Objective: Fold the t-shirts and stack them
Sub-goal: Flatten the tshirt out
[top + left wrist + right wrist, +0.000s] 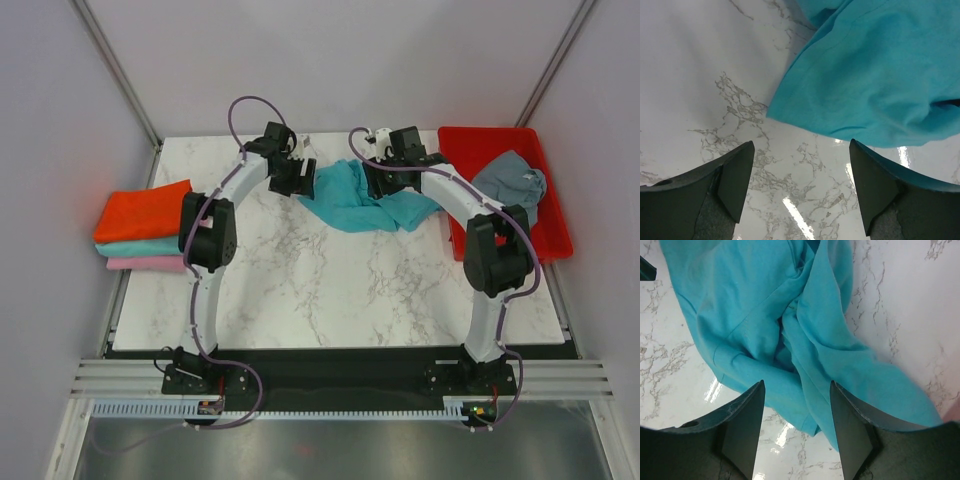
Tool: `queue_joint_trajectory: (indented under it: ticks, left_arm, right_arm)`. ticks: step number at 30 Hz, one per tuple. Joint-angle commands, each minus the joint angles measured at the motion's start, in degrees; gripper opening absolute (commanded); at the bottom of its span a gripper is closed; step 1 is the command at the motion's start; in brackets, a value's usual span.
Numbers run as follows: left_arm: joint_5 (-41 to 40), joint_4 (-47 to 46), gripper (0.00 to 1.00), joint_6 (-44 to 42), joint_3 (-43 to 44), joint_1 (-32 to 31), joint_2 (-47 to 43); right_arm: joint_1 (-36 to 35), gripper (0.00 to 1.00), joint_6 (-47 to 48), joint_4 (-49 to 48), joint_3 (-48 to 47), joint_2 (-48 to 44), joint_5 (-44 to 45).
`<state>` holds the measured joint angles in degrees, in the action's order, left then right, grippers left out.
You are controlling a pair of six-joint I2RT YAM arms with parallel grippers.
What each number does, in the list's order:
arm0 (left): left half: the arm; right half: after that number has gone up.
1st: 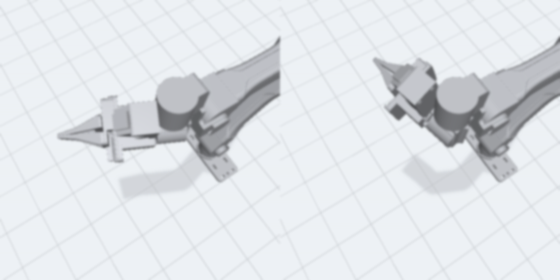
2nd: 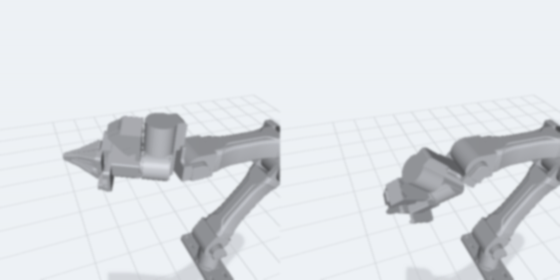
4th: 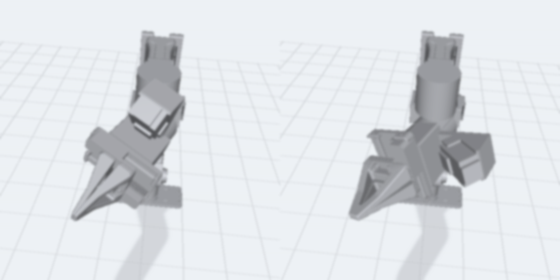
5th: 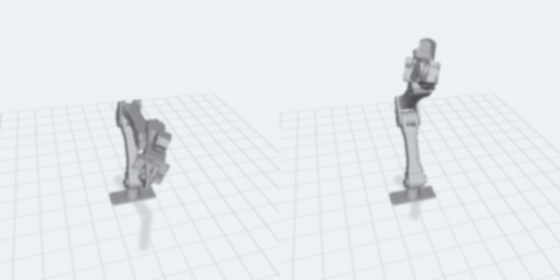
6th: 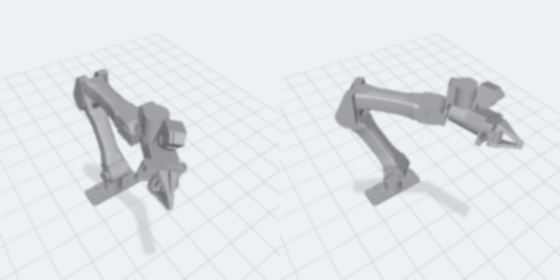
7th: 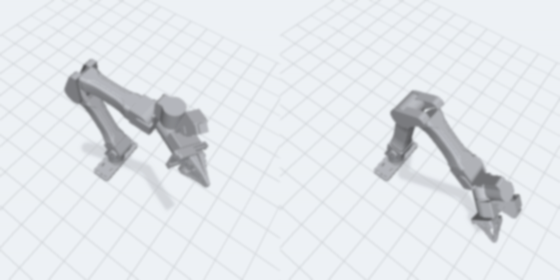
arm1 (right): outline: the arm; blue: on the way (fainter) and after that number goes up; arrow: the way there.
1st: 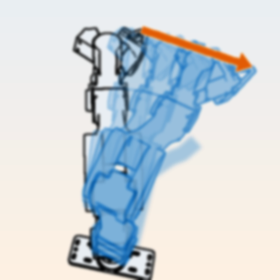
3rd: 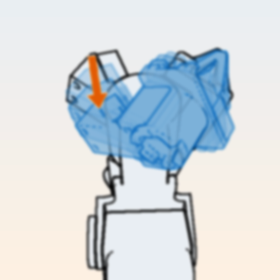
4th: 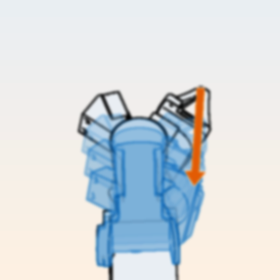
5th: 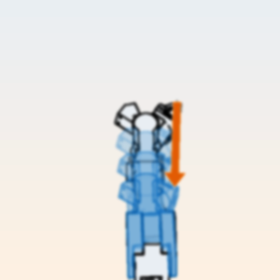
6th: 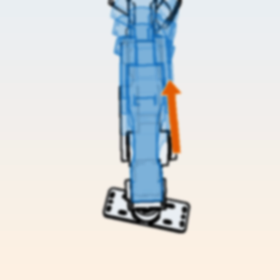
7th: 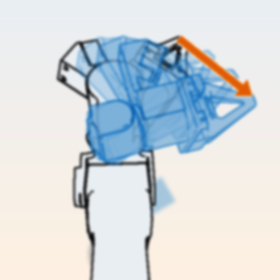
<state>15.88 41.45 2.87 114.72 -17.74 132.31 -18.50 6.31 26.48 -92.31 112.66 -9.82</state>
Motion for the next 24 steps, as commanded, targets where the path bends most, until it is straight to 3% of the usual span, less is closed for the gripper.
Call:
queue_joint_trajectory:
  ticks: [1, 8, 15, 18, 20, 23, 24]
  left_arm:
    - [-2.07, 0.03, 0.83, -2.7, 4.55, 0.33, 1.97]
    - [-1.29, -0.32, 0.68, -4.46, 7.71, 0.25, 6.72]
    - [-0.76, -0.41, 0.62, -4.72, 8.07, 0.25, 9.28]
    - [-0.59, -0.67, 0.49, -4.98, 8.33, 0.25, 10.33]
    - [0.55, -0.58, 0.33, -4.81, 8.51, 0.16, 10.6]
    - [1.78, -0.58, 0.23, -4.81, 7.98, 0.16, 10.34]
    - [1.96, -0.58, 0.13, -4.81, 7.72, 0.16, 9.9]
  right_arm:
    - [0.22, 0.63, 1.08, -0.64, -0.94, -1.22, -0.72]
    - [0.13, 0.63, 1.16, -0.46, -1.99, -0.08, 0.24]
    - [0.22, 0.63, 3.09, -0.46, -2.17, 0.28, 2.88]
    - [0.22, 0.64, 4.06, -0.46, -1.12, 0.89, 4.11]
    - [0.22, 0.64, 4.59, -0.29, -0.5, 1.77, 5.34]
    - [0.22, 0.64, 5.82, 0.58, -0.41, 3.26, 7.97]
    - [0.22, 0.64, 6.17, 1.11, -0.93, 3.7, 8.24]
